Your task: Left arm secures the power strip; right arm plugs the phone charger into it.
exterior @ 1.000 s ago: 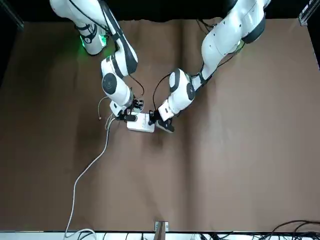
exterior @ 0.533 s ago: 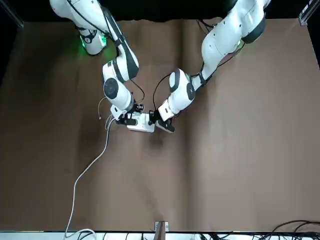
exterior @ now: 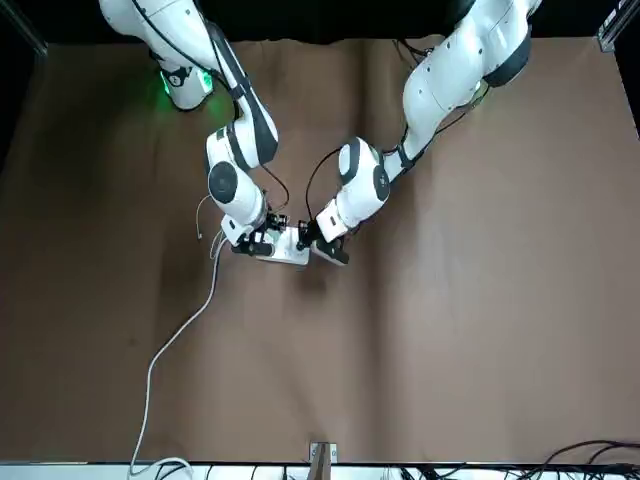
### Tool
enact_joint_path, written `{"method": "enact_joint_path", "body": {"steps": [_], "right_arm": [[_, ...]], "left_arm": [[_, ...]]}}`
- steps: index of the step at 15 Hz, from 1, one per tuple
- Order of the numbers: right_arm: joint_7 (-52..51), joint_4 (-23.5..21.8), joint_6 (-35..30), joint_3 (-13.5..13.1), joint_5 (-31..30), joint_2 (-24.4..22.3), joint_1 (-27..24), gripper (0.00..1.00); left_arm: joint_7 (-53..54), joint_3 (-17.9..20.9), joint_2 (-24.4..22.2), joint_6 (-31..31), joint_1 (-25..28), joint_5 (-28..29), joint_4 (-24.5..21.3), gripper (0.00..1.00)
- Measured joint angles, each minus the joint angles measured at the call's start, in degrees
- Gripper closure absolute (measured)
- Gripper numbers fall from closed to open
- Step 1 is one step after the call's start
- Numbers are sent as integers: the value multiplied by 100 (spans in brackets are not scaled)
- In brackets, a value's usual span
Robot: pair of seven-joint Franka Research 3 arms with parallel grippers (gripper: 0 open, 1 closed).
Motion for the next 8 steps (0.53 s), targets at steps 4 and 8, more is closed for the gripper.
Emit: {"method": "enact_joint_path", "body": {"steps": [4, 8], "right_arm": [[0, 35, 0, -21, -75, 67, 3, 52], [5, 94, 0, -23, -79, 106, 7, 52]], "left_arm": [[12, 0, 0, 0, 0, 0, 0, 99], [13, 0, 0, 0, 0, 0, 0, 99]]}}
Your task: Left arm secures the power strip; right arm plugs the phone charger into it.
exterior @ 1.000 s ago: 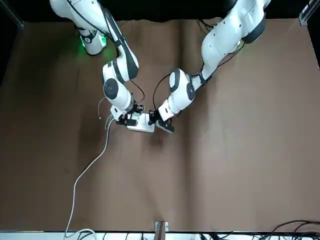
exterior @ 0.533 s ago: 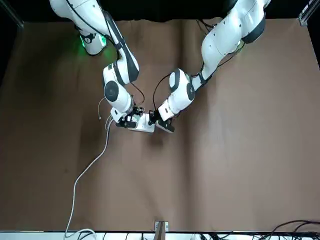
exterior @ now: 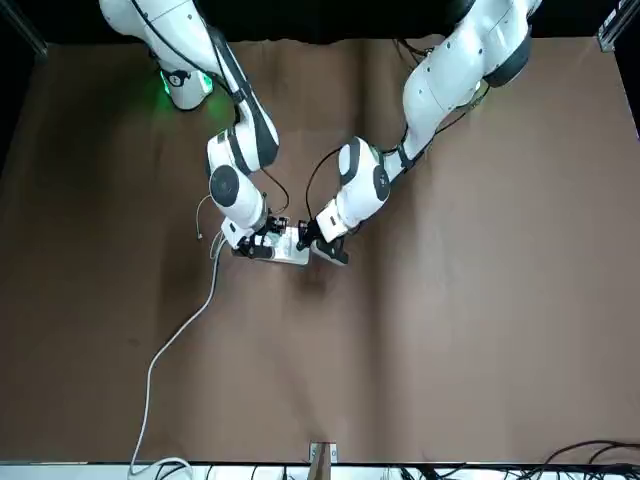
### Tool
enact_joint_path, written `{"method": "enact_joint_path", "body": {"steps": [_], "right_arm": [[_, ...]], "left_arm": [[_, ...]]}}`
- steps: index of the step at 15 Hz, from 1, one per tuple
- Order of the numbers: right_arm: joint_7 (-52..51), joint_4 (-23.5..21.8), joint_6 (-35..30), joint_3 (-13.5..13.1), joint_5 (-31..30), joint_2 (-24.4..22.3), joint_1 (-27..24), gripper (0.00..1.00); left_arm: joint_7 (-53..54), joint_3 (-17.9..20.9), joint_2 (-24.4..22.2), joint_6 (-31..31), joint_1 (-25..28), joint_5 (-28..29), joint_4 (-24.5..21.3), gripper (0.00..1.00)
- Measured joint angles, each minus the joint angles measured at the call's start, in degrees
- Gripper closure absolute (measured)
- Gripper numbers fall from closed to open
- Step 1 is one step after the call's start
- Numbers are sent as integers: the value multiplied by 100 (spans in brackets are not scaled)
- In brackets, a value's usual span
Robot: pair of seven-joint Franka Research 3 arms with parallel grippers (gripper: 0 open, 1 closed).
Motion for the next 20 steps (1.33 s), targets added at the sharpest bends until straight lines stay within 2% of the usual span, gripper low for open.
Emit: {"method": "enact_joint_path", "body": {"steps": [11, 20], "right_arm": [[191, 70, -35, 1, -116, 88, 65, 52], [473, 473, -503, -15, -370, 292, 69, 52]], "left_arm": [[1, 2, 0, 0, -1, 0, 0, 99], [1, 3, 0, 0, -1, 0, 0, 99]]}}
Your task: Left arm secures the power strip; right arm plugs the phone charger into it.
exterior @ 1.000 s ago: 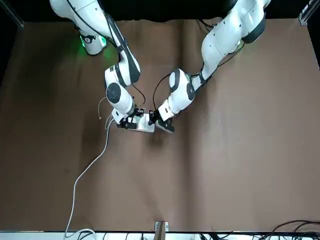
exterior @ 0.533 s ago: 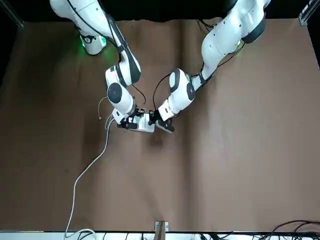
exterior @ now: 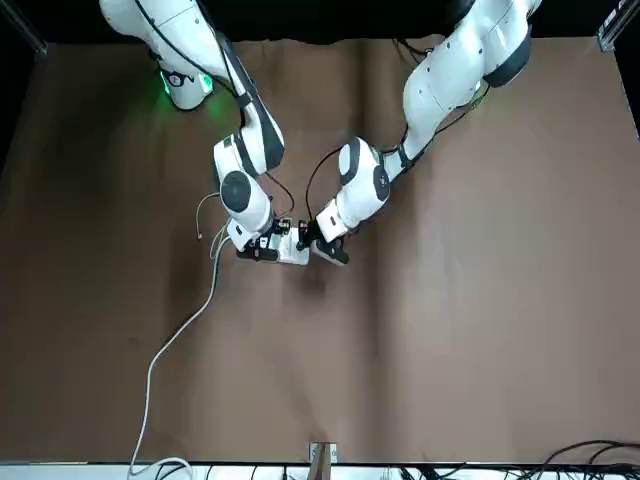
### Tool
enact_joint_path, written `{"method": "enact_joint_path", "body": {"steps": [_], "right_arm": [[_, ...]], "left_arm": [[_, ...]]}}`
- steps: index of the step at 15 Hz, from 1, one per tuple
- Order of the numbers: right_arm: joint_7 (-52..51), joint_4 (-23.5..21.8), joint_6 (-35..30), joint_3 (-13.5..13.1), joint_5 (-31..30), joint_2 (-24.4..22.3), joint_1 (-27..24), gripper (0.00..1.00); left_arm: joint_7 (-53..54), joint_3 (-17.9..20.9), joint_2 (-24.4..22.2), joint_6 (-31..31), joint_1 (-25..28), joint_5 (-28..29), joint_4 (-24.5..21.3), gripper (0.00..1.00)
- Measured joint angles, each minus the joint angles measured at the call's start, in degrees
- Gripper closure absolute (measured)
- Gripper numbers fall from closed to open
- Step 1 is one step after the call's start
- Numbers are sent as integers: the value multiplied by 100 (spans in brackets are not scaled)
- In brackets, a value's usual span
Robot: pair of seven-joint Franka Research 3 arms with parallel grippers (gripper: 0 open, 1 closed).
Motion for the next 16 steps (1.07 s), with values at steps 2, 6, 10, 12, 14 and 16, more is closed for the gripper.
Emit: {"method": "enact_joint_path", "body": {"steps": [2, 6, 10, 12, 14, 16], "right_arm": [[129, 80, -91, 1, -50, 42, 1, 52], [327, 175, -101, 10, -107, 176, 15, 52], [536, 232, -133, 2, -179, 225, 38, 52], [567, 233, -132, 2, -180, 226, 39, 52], [587, 236, -133, 0, -193, 230, 46, 52], [613, 247, -140, -9, -244, 238, 68, 52]], "left_arm": [[0, 0, 0, 0, 0, 0, 0, 99], [0, 1, 0, 0, -1, 0, 0, 99], [0, 1, 0, 0, -1, 0, 0, 99], [0, 1, 0, 0, -1, 0, 0, 99], [0, 1, 0, 0, -1, 0, 0, 99], [0, 1, 0, 0, -1, 0, 0, 99]]}}
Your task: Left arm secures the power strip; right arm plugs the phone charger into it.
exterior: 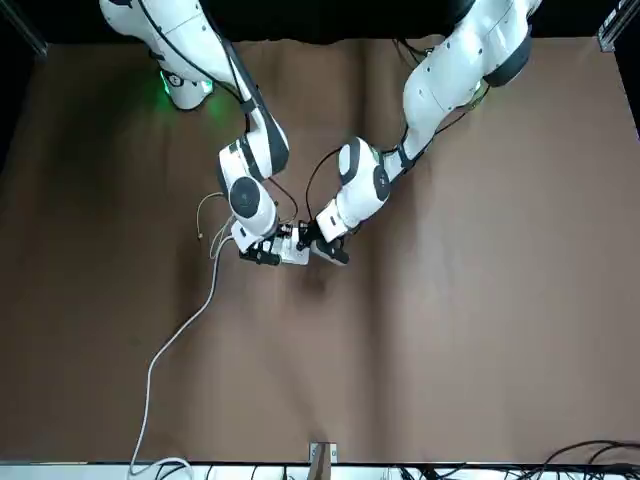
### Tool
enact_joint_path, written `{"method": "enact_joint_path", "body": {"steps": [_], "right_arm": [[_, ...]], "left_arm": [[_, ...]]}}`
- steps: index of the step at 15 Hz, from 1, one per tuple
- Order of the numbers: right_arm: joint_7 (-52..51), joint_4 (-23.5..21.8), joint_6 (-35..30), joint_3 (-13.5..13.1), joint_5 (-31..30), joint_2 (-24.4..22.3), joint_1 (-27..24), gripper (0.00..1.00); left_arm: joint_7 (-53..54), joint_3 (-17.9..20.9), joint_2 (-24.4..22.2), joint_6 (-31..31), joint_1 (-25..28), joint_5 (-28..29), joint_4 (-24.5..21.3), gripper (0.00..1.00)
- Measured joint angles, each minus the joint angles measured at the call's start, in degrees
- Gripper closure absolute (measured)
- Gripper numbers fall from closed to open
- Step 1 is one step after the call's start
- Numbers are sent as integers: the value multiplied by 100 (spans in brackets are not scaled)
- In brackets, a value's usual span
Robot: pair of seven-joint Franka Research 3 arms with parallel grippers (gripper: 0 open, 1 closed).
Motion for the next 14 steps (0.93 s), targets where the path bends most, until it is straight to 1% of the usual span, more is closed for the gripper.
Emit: {"method": "enact_joint_path", "body": {"steps": [6, 7, 9, 12, 14], "right_arm": [[50, 32, -26, -11, -61, 20, 25, 52], [49, 28, 40, -10, -97, 104, 29, 47], [50, 54, 217, 15, -182, 341, 47, 30], [45, 180, 176, -45, -279, 434, 5, 2], [40, 547, -411, -72, -293, 447, -193, 0]], "left_arm": [[0, 0, 0, 0, 0, 0, 0, 99], [0, 0, 0, 0, 0, 0, 0, 99], [0, 1, 0, 0, -1, 0, 0, 99], [0, 2, 0, 3, -1, 0, 1, 99], [0, 2, 0, 3, -2, 0, 1, 99]]}}
